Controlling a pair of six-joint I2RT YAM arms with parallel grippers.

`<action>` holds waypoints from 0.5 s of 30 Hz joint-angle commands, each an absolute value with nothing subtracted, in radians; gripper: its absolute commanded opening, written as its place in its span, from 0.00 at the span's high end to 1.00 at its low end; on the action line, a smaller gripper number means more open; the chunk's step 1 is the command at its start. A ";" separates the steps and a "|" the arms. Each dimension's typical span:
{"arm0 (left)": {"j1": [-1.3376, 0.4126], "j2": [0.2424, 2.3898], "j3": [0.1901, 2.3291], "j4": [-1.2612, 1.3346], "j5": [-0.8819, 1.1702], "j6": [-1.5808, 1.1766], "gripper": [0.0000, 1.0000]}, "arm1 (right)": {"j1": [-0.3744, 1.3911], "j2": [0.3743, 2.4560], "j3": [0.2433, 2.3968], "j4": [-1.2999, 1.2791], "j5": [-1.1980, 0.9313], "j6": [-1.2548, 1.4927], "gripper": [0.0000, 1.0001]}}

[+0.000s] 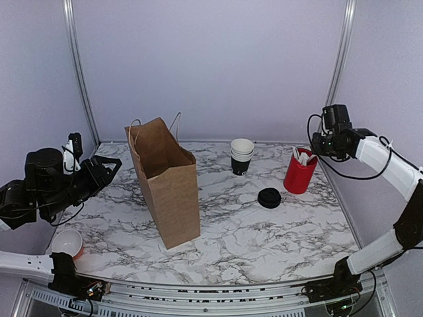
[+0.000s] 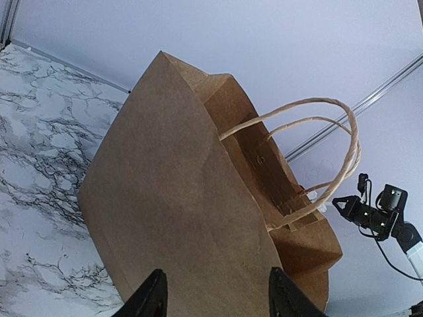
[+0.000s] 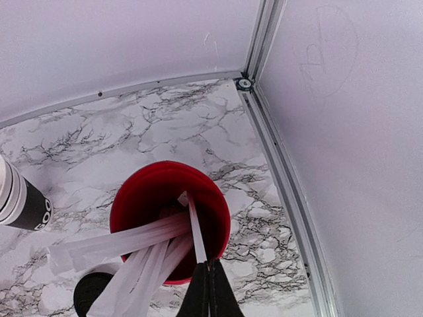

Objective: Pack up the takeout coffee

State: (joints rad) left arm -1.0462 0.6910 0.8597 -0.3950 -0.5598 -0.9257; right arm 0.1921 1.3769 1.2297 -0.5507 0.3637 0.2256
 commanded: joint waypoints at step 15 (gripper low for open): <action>-1.041 0.689 0.884 -0.413 -0.601 -0.887 0.46 | 0.287 1.336 1.545 -0.890 0.466 0.191 1.00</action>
State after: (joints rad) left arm -1.0462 0.6910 0.8600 -0.3950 -0.5774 -0.9070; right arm 0.2657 1.3739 1.4616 -0.7868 0.4393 0.2031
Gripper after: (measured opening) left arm 0.534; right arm 0.005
